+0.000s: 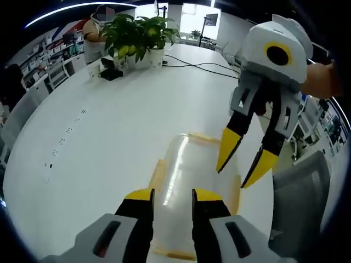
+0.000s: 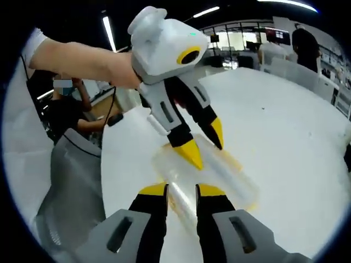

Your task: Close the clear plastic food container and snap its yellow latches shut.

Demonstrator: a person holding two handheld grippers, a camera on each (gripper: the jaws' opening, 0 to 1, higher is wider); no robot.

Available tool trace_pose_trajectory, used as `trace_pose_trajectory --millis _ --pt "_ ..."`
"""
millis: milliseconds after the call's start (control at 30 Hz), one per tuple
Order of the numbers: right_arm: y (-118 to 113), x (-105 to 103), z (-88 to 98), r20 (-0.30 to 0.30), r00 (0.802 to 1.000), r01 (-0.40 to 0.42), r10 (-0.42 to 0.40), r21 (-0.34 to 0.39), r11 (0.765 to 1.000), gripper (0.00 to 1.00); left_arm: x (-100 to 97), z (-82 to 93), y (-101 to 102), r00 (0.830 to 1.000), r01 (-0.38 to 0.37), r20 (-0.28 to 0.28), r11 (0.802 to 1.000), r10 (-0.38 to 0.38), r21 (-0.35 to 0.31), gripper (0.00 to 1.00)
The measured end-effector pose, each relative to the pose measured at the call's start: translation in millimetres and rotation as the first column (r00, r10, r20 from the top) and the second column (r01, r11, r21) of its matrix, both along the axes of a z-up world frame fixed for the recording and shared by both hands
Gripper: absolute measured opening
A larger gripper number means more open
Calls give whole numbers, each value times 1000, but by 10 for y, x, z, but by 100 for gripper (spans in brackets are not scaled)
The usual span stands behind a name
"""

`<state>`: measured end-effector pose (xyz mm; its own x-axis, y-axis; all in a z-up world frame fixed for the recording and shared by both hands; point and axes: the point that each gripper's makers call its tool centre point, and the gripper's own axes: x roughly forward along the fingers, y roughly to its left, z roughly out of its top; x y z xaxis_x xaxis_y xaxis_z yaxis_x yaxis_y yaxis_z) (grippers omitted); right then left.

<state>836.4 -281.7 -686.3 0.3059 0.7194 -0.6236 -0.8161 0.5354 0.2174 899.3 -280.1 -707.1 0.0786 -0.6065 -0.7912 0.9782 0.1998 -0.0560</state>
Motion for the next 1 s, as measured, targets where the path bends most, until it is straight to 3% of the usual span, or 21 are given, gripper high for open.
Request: trace_pose_trajectory --millis 200,467,667,833,900,1000 --pt "12 34 -119 8 999 -52 53 -76 996 16 -10 8 2 1000 1 5 1000 -1 4 19" --pt "44 71 -138 0 995 -97 97 -94 991 17 -8 6 10 998 30 46 999 -31 30 16" --pt "52 113 -181 -16 989 -146 145 -123 982 20 10 7 14 999 23 43 999 -24 29 16" --pt "67 89 -179 -14 983 -186 185 -144 972 20 24 7 8 999 13 45 999 -15 30 15" --pt "86 25 -183 -25 979 -206 204 -142 968 25 26 6 9 999 11 44 1000 -12 29 15" --pt "106 -36 -193 0 970 -239 242 -169 956 26 25 10 13 999 10 46 1000 -11 30 15"
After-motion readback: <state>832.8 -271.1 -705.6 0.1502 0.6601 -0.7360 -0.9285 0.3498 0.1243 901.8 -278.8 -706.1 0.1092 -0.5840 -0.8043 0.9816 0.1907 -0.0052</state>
